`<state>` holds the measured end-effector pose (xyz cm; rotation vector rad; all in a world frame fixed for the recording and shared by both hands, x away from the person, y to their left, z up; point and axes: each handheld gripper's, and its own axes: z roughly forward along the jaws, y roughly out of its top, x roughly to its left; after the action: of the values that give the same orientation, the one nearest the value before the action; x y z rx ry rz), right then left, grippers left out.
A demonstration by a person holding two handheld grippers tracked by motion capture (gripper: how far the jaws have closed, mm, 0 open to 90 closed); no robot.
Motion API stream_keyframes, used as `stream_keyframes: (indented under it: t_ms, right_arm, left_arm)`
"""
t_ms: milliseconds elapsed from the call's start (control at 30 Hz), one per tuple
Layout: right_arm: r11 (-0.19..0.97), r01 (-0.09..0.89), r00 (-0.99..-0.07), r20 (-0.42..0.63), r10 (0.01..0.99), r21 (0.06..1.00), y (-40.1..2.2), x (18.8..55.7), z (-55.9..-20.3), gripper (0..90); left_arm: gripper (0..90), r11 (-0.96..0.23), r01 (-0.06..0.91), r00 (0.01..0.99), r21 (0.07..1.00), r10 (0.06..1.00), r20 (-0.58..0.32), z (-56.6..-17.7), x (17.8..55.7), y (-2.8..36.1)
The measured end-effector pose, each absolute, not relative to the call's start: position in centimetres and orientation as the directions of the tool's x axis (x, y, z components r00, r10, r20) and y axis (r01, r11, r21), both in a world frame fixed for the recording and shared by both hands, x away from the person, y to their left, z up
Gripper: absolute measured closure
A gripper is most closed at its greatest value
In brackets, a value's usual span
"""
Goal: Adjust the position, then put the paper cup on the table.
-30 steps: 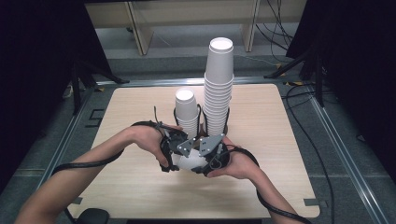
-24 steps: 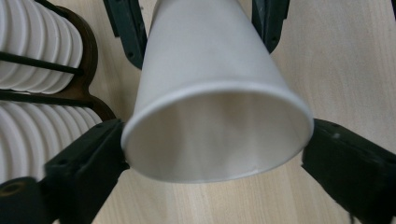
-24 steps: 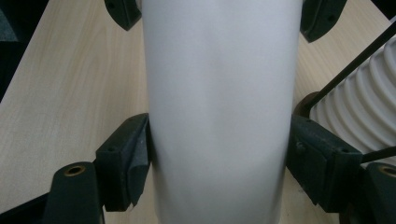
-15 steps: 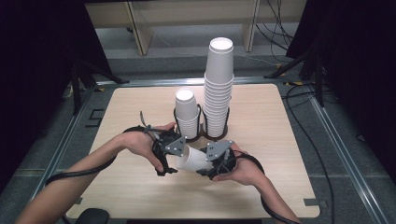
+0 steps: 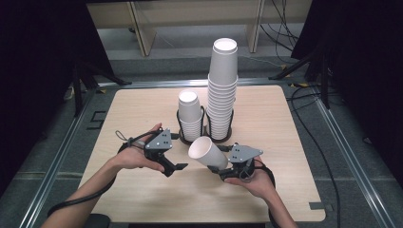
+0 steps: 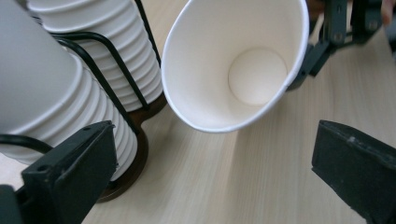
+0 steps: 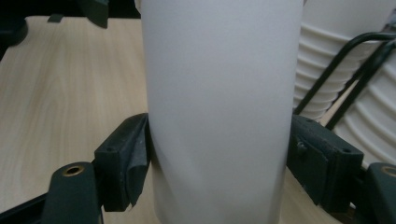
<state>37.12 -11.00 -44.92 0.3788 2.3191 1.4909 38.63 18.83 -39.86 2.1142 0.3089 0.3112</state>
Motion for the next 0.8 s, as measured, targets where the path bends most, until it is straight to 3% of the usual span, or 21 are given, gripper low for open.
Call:
stream_keyframes:
  t_ms: [233,567,600,800]
  right_arm:
    - [0.308,0.063,-0.869,-0.099,0.484,0.949,-12.1,36.6,-45.3,25.5]
    - [0.264,0.066,-0.857,-0.081,0.509,0.962,-12.0,36.4,-45.2,25.3]
    - [0.274,0.041,-0.855,-0.108,0.507,0.961,-11.9,36.5,-45.2,25.2]
    - [0.21,0.07,-0.85,-0.051,0.524,0.975,-11.2,36.2,-46.0,24.9]
  left_arm:
    - [0.0,-0.285,0.204,0.902,0.937,0.427,-0.066,-41.6,37.2,20.0]
    - [0.0,-0.181,0.244,0.841,0.953,0.528,-0.115,-42.6,36.5,20.8]
    - [0.0,-0.164,0.251,0.839,0.954,0.528,-0.13,-42.7,36.5,20.7]
    - [0.0,-0.119,0.291,0.833,0.949,0.52,-0.19,-42.8,36.5,19.9]
